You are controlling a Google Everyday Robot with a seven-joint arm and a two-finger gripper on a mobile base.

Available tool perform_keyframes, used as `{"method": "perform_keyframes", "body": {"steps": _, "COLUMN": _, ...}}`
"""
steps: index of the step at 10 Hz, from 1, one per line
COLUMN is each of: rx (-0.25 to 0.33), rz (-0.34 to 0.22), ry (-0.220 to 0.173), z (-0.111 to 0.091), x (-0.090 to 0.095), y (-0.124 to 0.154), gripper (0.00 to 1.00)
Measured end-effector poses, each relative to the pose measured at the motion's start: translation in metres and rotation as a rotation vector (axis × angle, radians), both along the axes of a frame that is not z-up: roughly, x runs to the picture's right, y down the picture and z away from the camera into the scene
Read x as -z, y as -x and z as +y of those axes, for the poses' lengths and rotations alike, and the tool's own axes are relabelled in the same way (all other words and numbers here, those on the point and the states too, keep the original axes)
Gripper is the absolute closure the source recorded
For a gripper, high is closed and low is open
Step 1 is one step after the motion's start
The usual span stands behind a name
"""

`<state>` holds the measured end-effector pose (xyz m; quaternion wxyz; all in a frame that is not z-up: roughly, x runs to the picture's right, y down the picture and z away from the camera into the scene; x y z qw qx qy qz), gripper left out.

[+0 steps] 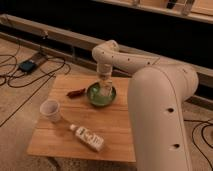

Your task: Place the white sponge in the ceramic bowl

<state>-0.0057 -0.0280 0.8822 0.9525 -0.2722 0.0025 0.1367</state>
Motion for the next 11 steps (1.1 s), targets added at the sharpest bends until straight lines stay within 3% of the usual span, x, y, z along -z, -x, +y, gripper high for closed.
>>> {"method": "perform_keyframes", "body": {"steps": 5, "rx": -0.026, "rz": -0.053, "ry": 0.033, "z": 0.0102, "x": -0.0142, "y": 0.0083, "gripper": 0.21}}
{"method": "perform_keyframes", "body": {"steps": 11, "rx": -0.029, "rz": -0.057, "ry": 0.035, "z": 0.0102, "x": -0.0142, "y": 0.0089, "gripper": 0.20}}
